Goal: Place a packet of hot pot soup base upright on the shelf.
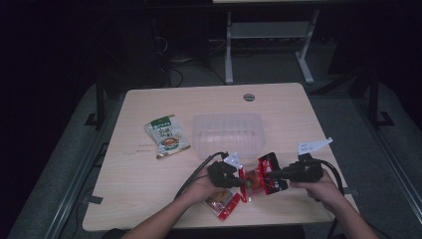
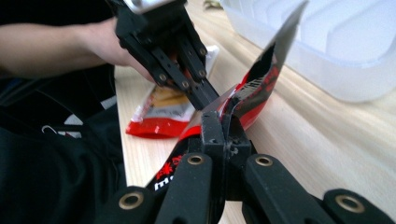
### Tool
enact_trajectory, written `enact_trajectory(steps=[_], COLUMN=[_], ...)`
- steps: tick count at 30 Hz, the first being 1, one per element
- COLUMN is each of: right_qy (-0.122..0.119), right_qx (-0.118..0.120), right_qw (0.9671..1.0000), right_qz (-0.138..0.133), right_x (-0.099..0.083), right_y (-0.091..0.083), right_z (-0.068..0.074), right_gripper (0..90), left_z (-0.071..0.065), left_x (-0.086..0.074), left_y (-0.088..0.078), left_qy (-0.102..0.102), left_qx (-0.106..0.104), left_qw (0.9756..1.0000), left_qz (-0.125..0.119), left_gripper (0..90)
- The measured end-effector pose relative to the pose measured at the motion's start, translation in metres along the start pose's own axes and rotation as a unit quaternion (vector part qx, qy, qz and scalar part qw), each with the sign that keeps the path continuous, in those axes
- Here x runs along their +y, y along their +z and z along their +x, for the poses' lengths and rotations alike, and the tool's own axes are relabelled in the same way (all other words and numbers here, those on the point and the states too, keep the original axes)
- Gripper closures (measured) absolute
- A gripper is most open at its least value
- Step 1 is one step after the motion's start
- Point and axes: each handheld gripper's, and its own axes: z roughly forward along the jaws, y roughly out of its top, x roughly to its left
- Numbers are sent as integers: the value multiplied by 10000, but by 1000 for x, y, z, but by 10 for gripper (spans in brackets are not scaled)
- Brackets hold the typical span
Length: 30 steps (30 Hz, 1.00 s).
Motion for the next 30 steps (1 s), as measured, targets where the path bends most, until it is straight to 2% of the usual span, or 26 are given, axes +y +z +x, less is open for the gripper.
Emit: enact_trajectory(steps=[1,9,14,19,22,24,28,30], right_qy=[-49,-102,-217,-288,-344,-332,-394,-424], right_qx=[-2,98,130,104,50,52,68,57], right_qw=[10000,9996,9994,9992,9990,9990,9985,9983], right_qz=[-84,-237,-241,-237,-279,-289,-370,-388], right_x=[1,5,9,13,16,17,22,24], right_y=[-1,-4,-4,-4,-8,-8,-11,-11], right_z=[1,7,11,14,15,15,17,18], right_gripper=[900,900,900,900,900,900,900,900], left_z=[0,2,3,3,4,5,8,8], left_x=[0,1,-2,-12,-19,-26,-43,-46], left_y=[-1,-13,-28,-43,-53,-61,-79,-82], left_qy=[-1,-34,-125,-243,-313,-368,-461,-506], left_qx=[3,-76,-108,-117,-111,-59,83,96], left_qw=[10000,9999,9997,9995,9993,9992,9987,9985], left_qz=[-11,-109,-173,-178,-151,-159,-175,-206], left_gripper=[899,899,891,834,764,747,632,607])
